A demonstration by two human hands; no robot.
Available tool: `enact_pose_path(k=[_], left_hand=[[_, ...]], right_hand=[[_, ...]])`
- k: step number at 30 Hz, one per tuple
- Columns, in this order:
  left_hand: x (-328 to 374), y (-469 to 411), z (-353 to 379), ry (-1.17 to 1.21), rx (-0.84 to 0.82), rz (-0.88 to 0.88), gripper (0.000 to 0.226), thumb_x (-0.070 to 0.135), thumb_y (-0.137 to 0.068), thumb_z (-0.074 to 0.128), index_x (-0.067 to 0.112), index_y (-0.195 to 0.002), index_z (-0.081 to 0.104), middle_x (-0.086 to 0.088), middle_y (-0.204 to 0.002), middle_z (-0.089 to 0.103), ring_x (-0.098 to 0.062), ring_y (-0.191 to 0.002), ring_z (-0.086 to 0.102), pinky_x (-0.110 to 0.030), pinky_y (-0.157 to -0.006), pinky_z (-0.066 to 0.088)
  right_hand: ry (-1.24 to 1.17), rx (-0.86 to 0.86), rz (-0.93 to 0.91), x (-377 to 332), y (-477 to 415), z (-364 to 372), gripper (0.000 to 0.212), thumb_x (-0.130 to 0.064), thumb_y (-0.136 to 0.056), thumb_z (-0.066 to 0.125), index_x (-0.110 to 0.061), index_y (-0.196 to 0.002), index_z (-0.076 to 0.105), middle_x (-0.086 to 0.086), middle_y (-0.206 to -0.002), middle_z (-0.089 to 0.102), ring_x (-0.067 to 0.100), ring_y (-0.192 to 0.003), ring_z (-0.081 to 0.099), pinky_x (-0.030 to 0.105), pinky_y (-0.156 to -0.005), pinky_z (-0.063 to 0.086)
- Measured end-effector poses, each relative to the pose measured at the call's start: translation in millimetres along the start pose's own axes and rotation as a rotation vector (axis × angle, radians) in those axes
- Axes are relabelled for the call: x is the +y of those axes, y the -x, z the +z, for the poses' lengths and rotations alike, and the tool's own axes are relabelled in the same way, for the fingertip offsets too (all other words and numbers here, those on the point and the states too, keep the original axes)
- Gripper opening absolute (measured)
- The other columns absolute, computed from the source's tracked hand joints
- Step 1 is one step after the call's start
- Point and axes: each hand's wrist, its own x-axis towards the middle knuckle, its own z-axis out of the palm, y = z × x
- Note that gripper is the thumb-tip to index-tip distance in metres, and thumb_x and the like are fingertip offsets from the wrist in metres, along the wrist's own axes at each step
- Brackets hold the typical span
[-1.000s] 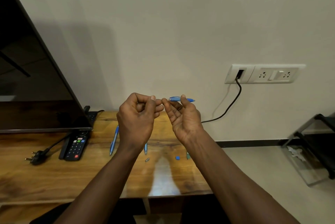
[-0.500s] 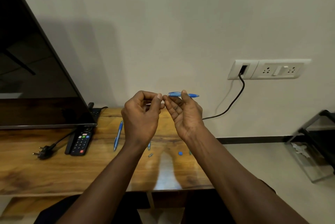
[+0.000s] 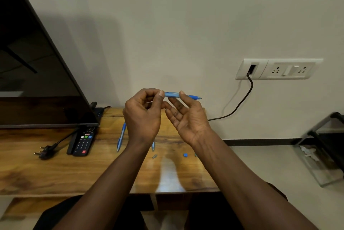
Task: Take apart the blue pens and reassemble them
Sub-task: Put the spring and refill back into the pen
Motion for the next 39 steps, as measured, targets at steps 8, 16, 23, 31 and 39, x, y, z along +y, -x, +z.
enact_pose_path(k=[8, 16, 23, 31, 39], left_hand=[[0.2, -5.1, 1.8, 0.111, -0.004, -0.094, 0.013, 0.016, -0.100, 0.070, 0.013, -0.110, 0.078, 0.000, -0.098, 0.080, -0.016, -0.083, 0.080, -0.035, -0.075, 0.065], [-6.6, -6.2, 3.2, 0.116, -0.118, -0.106, 0.017, 0.009, -0.096, 0.074, 0.015, -0.111, 0.078, -0.003, -0.099, 0.080, -0.017, -0.093, 0.077, -0.036, -0.080, 0.064], [-8.7, -9.2, -2.8, -0.003, -0.052, -0.072, 0.008, 0.017, -0.092, 0.074, 0.018, -0.098, 0.079, 0.002, -0.091, 0.080, -0.017, -0.085, 0.077, -0.049, -0.080, 0.066], [-18.3, -9.0, -17.9, -0.273, -0.106, 0.017, 0.010, 0.021, -0.085, 0.074, 0.015, -0.091, 0.078, 0.007, -0.084, 0.078, -0.008, -0.076, 0.075, -0.041, -0.073, 0.065], [-31.1, -1.8, -17.8, -0.306, -0.260, 0.087, 0.006, 0.022, -0.089, 0.075, 0.016, -0.093, 0.075, 0.006, -0.084, 0.078, -0.007, -0.078, 0.077, -0.041, -0.073, 0.066]], right_hand=[[-0.058, -0.017, 0.046, 4.5, -0.1, 3.1, 0.011, -0.023, -0.095, 0.070, -0.013, -0.099, 0.071, 0.007, -0.100, 0.080, 0.023, -0.089, 0.077, 0.031, -0.076, 0.058], [-0.087, -0.019, 0.048, 3.2, 1.9, 0.6, 0.012, -0.023, -0.095, 0.069, -0.012, -0.099, 0.072, 0.005, -0.092, 0.079, 0.017, -0.081, 0.075, 0.029, -0.075, 0.057], [0.086, 0.073, 0.208, 5.2, -0.4, -3.9, 0.037, -0.034, -0.095, 0.068, -0.008, -0.120, 0.058, 0.014, -0.108, 0.073, 0.029, -0.099, 0.072, 0.040, -0.088, 0.059], [1.062, -0.012, -0.205, 12.2, -6.4, -17.0, 0.051, -0.024, -0.094, 0.068, -0.029, -0.143, 0.053, 0.001, -0.135, 0.061, 0.016, -0.119, 0.060, 0.036, -0.097, 0.054], [1.413, -0.176, -0.587, 22.4, -8.0, -27.9, 0.030, -0.016, -0.097, 0.063, -0.022, -0.127, 0.067, -0.004, -0.105, 0.074, 0.012, -0.095, 0.070, 0.039, -0.081, 0.060]])
